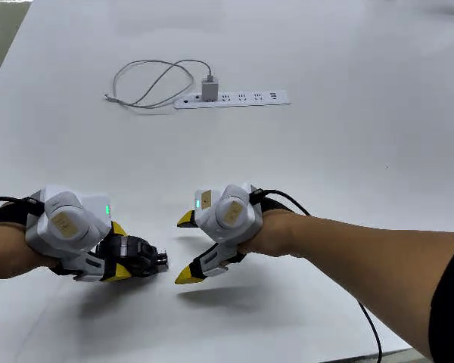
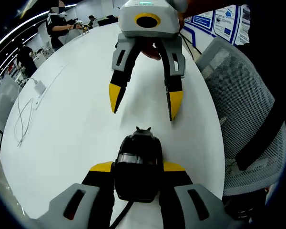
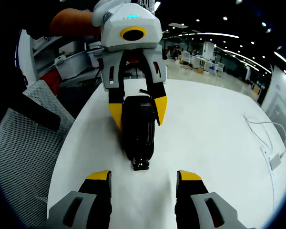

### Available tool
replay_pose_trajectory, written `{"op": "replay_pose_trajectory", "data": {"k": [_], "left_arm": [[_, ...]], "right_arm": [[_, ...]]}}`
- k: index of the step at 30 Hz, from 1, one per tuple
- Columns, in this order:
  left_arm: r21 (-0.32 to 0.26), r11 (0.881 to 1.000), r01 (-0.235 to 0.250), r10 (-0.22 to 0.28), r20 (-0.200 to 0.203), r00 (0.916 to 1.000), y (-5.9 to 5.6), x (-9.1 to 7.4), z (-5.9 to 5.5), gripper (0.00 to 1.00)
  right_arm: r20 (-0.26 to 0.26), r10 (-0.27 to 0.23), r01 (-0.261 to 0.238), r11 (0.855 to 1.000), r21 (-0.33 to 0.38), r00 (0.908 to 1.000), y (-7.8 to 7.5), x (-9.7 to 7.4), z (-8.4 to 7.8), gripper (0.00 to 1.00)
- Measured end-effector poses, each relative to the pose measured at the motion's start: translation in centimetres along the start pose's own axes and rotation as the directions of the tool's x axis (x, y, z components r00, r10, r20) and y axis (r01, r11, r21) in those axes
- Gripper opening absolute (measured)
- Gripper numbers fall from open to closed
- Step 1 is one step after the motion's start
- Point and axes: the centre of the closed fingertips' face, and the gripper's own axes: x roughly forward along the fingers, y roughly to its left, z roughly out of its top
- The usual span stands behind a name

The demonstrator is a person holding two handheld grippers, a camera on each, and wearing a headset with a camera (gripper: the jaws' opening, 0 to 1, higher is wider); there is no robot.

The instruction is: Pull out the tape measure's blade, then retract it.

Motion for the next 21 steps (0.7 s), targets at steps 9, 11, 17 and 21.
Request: {"op": "replay_pose_trajectory", "data": {"k": [9,11,17,21], "left_arm": [[0.005,1.0,0.005,-0.005,0.017,0.9998,-0.1,-0.1,0.3,0.31],[0.004,1.0,0.009,-0.009,0.023,0.9997,-0.1,-0.2,0.3,0.31],[-0.008,1.0,0.013,-0.013,0.028,0.9995,-0.1,-0.2,0.3,0.31],[-0.016,1.0,0.016,-0.015,0.033,0.9993,-0.1,-0.2,0.4,0.31]], "right_arm": [[-0.017,0.025,-0.025,0.999,-0.023,0.9996,0.4,1.6,0.3,0.27],[-0.028,0.022,-0.023,0.999,-0.028,0.9994,0.3,1.9,0.2,0.21],[-0.031,0.027,-0.027,0.999,-0.021,0.9991,0.1,2.3,0.2,0.18],[-0.021,0.032,-0.032,0.999,-0.009,0.9993,0.3,2.7,0.7,0.16]]}}
